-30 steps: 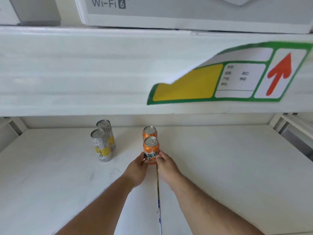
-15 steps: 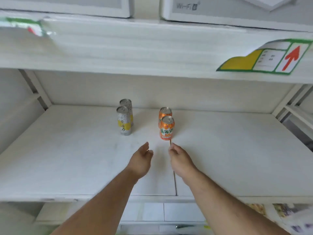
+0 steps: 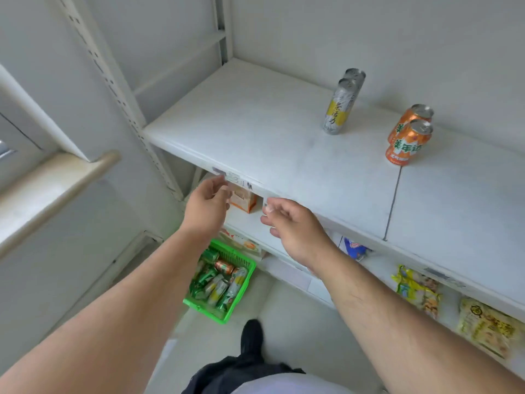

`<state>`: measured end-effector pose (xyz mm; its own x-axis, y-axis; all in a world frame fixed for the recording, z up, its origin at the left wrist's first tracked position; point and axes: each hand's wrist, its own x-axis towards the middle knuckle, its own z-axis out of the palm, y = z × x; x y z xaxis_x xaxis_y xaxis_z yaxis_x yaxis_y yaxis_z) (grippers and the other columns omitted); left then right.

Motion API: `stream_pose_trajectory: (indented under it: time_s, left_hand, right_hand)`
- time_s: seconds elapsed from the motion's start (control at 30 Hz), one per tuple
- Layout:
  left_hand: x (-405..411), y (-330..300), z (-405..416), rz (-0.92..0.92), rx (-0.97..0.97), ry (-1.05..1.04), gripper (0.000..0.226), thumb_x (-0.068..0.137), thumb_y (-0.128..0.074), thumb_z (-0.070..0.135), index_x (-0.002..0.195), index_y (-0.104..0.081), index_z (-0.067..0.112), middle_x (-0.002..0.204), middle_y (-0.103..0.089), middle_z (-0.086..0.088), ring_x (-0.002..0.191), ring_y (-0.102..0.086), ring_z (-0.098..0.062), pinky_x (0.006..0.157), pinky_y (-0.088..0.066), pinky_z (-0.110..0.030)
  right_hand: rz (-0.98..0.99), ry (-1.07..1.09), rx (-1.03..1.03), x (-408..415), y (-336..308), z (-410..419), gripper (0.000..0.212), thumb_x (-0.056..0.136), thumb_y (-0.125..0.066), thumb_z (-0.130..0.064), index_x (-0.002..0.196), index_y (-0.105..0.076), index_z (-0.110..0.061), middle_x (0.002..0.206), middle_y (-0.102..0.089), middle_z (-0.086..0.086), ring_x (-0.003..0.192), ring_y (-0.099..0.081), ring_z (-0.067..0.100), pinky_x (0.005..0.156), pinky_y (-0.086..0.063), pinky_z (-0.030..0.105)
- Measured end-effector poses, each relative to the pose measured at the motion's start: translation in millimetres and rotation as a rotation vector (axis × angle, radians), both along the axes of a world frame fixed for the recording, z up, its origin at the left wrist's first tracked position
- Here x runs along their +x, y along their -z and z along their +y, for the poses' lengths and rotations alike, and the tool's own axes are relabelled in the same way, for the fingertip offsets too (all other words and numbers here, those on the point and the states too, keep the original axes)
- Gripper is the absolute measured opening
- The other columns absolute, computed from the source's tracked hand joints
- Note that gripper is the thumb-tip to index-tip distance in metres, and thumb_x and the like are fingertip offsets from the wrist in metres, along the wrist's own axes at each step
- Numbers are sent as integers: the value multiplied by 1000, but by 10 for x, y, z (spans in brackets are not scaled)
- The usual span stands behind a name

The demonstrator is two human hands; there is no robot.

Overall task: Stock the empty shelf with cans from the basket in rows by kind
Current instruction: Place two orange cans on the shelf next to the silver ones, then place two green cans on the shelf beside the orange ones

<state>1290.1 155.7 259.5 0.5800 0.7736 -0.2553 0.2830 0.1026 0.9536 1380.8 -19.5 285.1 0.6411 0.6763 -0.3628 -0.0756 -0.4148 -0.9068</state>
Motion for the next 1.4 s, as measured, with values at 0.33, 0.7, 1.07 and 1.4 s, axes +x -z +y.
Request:
stream_pose_trajectory:
  time_s: [0.33, 0.7, 1.07, 1.4]
  left_hand:
    - [-1490, 836, 3, 523, -47, -15, 46, 98, -60, 30, 141, -53, 17, 126, -65, 0, 104, -67, -22, 96, -54, -38]
    - [-2014, 1681, 1211, 704, -129, 235, 53, 100, -57, 31, 148, -46, 14, 145, -54, -2, 130, -54, -24, 111, -42, -37]
    - [-1951, 3252, 1909, 842, -113, 569, 61, 98, -58, 29, 154, -37, 21, 153, -46, -2, 137, -49, -19, 109, -42, -32]
    - [-1568, 5234, 2032, 978, -214, 353, 68, 93, -67, 34, 150, -40, 9, 139, -59, -12, 124, -58, -30, 92, -45, -27]
  right_hand:
    - [181, 29, -325, -763, 1161, -267, 50, 99, -62, -37, 141, -56, -11, 132, -67, 6, 120, -66, 21, 109, -51, 49]
    - [230, 237, -540, -1204, 2012, 634, 32, 74, -57, -55, 73, -49, -24, 70, -51, -5, 71, -48, 20, 74, -39, 37]
    - [444, 216, -696, -1575, 3834, 1363, 44, 69, -61, -62, 100, -54, -30, 89, -46, -8, 75, -47, 16, 72, -39, 30]
    - [193, -22, -702, -1041, 5640, 2273, 42, 95, -70, -34, 129, -55, -14, 103, -69, 5, 88, -69, 24, 90, -58, 40]
